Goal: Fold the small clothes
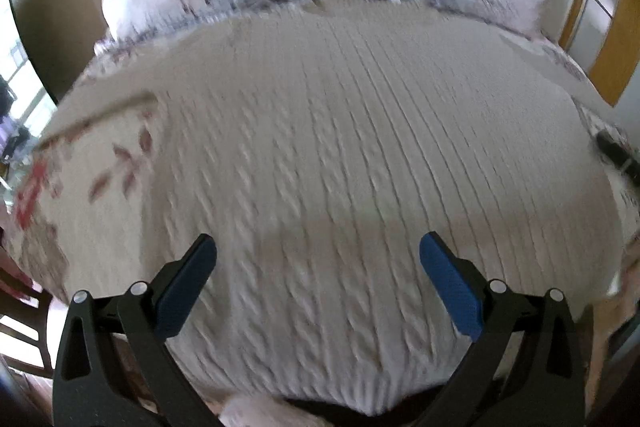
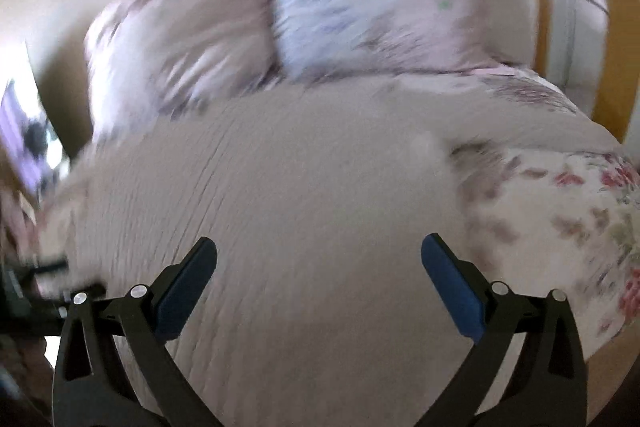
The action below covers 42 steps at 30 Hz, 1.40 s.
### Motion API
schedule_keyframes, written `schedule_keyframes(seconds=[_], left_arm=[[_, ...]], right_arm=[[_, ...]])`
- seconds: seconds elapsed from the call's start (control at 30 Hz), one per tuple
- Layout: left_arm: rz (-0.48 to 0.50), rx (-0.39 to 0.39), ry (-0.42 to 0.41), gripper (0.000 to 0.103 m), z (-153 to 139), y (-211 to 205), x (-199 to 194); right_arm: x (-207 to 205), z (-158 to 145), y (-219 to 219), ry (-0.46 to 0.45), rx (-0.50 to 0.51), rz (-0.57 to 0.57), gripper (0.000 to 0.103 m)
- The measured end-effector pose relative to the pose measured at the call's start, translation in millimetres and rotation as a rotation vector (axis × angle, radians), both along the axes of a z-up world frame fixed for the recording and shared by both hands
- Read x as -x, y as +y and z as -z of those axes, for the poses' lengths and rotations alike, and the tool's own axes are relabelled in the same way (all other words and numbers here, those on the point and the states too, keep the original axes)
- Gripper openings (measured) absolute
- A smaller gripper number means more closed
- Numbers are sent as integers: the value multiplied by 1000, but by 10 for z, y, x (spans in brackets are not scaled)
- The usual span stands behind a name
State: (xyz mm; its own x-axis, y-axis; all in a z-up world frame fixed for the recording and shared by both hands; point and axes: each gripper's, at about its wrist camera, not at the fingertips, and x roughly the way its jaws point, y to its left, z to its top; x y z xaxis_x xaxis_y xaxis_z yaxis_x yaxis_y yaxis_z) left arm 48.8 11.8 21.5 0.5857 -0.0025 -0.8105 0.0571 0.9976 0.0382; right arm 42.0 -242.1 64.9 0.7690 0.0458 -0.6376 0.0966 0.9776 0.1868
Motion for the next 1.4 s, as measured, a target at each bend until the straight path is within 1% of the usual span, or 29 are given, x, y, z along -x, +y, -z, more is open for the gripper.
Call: schedule_keyframes(seconds=[0.07, 0.1, 0.13, 0.17, 0.2, 0.23, 0.27, 0.33, 0.4, 0.5, 0.53, 0.6, 0.63, 0.67, 0.7, 0.73, 0.83, 0.9, 0.97, 1.0, 1.07, 1.17, 1.27, 1.3, 1.37, 1.4], left_arm=[[-15, -8, -47, 101, -131, 56, -124], [-17, -8, -70, 101, -196, 72, -187], [-15, -6, -93, 101, -253, 84, -245], [-10, -6, -114, 101, -310, 92, -324], [-5, -10, -119, 101, -353, 86, -407], [11, -13, -115, 101, -395, 70, -517], [24, -21, -105, 101, -417, 51, -610], [37, -37, -96, 101, -449, 5, -760], [64, -40, -107, 101, -478, -29, -919], [96, -22, -131, 101, -493, -73, -1091], [107, -5, -138, 101, -493, -76, -1129], [136, 70, -137, 101, -474, -56, -1239], [143, 99, -132, 101, -466, -49, -1280], [152, 148, -123, 101, -445, -28, -1331], [151, 174, -118, 101, -425, -15, -1364], [143, 189, -112, 101, -403, -2, -1401], [121, 212, -93, 101, -323, 25, -1520], [110, 219, -86, 101, -276, 42, -1570], [103, 227, -80, 101, -233, 61, -1613], [102, 231, -77, 101, -216, 66, -1629], [106, 237, -76, 101, -192, 82, -1657], [107, 249, -74, 101, -170, 112, -1695], [94, 269, -79, 101, -158, 161, -1727], [90, 274, -81, 101, -157, 175, -1734], [89, 279, -88, 101, -158, 193, -1743], [94, 276, -91, 101, -160, 192, -1741]], right_arm=[[-125, -155, -387, -10, -71, 75, 100], [-226, -234, -693, -10, -135, 134, 98], [-279, -264, -863, -6, -174, 164, 90], [-374, -282, -1142, 9, -239, 221, 79], [-436, -272, -1343, 24, -290, 264, 72], [-460, -260, -1493, 37, -325, 297, 62], [-503, -229, -1647, 54, -361, 343, 58], [-554, -144, -1984, 82, -435, 453, 57], [-555, -45, -2243, 100, -501, 549, 57], [-573, 64, -2526, 109, -536, 655, 57], [-569, 97, -2602, 113, -541, 684, 57], [-566, 201, -2747, 126, -579, 740, 57], [-562, 243, -2801, 130, -597, 753, 55], [-567, 284, -2843, 142, -607, 767, 53], [-564, 335, -2888, 151, -615, 786, 53], [-551, 350, -2904, 151, -617, 792, 50], [-559, 360, -2951, 130, -613, 802, 49], [-558, 372, -2998, 116, -621, 807, 43], [-520, 388, -3059, 102, -630, 821, 32], [-516, 407, -3085, 91, -632, 828, 29], [-512, 432, -3113, 88, -611, 839, 11], [-563, 400, -3100, 81, -548, 813, 9], [-644, 194, -2961, 37, -442, 764, 8], [-678, 75, -2872, 12, -400, 731, 8], [-776, -134, -2681, -33, -356, 651, 8], [-846, -264, -2522, -61, -336, 585, 8]])
